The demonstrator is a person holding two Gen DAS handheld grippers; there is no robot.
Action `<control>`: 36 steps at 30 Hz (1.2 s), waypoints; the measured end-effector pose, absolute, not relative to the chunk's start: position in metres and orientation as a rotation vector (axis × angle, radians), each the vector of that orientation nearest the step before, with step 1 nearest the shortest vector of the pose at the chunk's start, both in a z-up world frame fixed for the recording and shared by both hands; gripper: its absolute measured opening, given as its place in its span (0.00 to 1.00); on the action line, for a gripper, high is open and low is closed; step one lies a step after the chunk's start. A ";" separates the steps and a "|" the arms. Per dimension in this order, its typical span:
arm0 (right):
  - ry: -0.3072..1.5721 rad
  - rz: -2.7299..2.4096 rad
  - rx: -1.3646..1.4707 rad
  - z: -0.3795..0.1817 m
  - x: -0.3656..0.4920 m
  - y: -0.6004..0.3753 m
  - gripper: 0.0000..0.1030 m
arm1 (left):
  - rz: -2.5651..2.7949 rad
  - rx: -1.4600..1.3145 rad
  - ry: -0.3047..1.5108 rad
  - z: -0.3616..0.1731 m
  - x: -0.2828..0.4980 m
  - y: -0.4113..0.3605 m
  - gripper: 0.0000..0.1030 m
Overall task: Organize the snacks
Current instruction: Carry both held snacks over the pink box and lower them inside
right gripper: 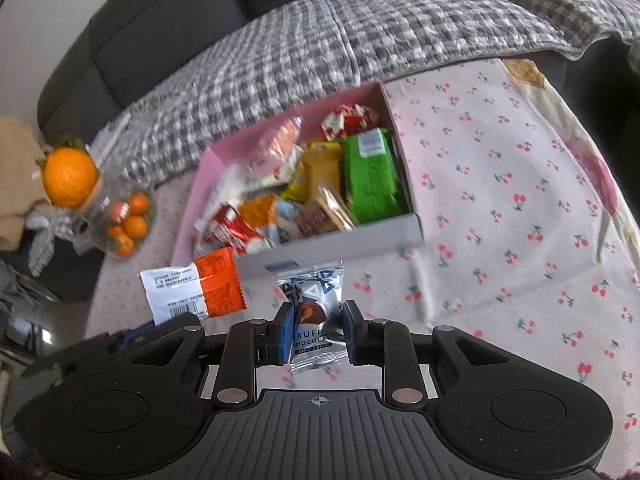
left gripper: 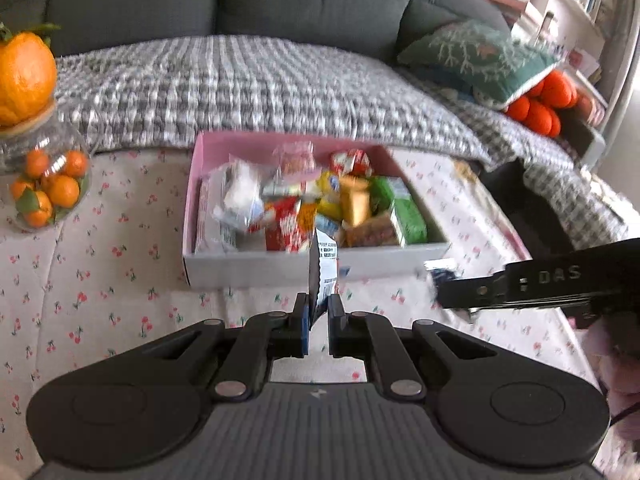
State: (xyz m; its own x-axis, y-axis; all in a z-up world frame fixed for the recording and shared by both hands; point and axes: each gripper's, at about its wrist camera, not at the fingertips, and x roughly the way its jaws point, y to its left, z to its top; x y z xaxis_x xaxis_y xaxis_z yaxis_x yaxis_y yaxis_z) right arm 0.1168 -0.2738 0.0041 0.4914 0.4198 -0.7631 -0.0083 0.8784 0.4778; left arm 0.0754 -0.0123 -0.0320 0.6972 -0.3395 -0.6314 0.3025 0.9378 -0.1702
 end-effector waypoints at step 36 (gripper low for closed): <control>0.913 0.223 0.631 -0.017 0.200 -0.252 0.44 | -0.271 -0.135 0.737 -0.035 0.182 -0.007 0.27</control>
State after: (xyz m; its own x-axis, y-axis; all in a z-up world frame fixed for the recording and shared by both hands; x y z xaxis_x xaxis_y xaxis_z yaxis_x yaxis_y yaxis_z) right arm 0.1996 -0.2522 -0.0167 0.6040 0.4363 -0.6669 0.0803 0.7993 0.5956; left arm 0.1822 -0.0070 -0.0354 0.7079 -0.2907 -0.6437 0.1964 0.9564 -0.2160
